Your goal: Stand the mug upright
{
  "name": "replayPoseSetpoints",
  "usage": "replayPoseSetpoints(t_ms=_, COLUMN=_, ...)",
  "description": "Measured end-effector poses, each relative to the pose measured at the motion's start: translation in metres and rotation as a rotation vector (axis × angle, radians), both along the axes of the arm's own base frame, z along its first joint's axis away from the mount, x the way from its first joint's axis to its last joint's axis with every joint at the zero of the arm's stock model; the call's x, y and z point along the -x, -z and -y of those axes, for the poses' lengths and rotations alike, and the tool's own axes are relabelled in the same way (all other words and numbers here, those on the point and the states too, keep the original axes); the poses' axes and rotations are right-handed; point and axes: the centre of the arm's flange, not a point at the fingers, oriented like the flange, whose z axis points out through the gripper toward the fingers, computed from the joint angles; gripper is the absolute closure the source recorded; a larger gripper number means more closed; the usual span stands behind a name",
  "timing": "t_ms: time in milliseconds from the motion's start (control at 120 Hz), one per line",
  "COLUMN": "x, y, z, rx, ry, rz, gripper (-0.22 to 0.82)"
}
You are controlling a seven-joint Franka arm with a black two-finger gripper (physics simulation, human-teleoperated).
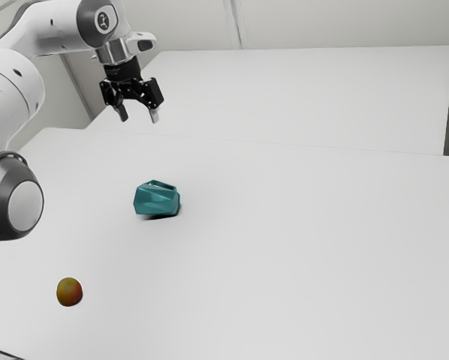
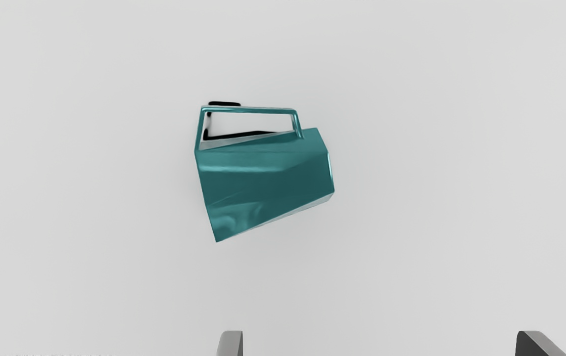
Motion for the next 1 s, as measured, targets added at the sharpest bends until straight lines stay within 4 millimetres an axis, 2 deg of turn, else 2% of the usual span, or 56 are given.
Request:
replayPoseSetpoints(t_ms=300, x=0.003, y=0.0, z=-0.005, rx=0.002, ry=-0.017, rz=-0.002, gripper=0.0)
replayPoseSetpoints(t_ms=400, x=0.019, y=0.003, z=-0.021, rx=0.018, ry=-0.049, rz=-0.025, gripper=0.0)
replayPoseSetpoints(t_ms=475, x=0.037, y=0.018, z=-0.03, rx=0.056, ry=-0.072, rz=-0.053, gripper=0.0)
replayPoseSetpoints(t_ms=575, x=0.067, y=0.048, z=-0.056, rx=0.108, ry=-0.125, rz=-0.089, gripper=0.0)
replayPoseSetpoints(t_ms=692, x=0.086, y=0.073, z=-0.09, rx=0.165, ry=-0.182, rz=-0.089, gripper=0.0)
replayPoseSetpoints(t_ms=842, x=0.096, y=0.101, z=-0.122, rx=0.238, ry=-0.207, rz=-0.056, gripper=0.0)
replayPoseSetpoints(t_ms=1000, x=0.084, y=0.128, z=-0.132, rx=0.285, ry=-0.173, rz=0.008, gripper=0.0)
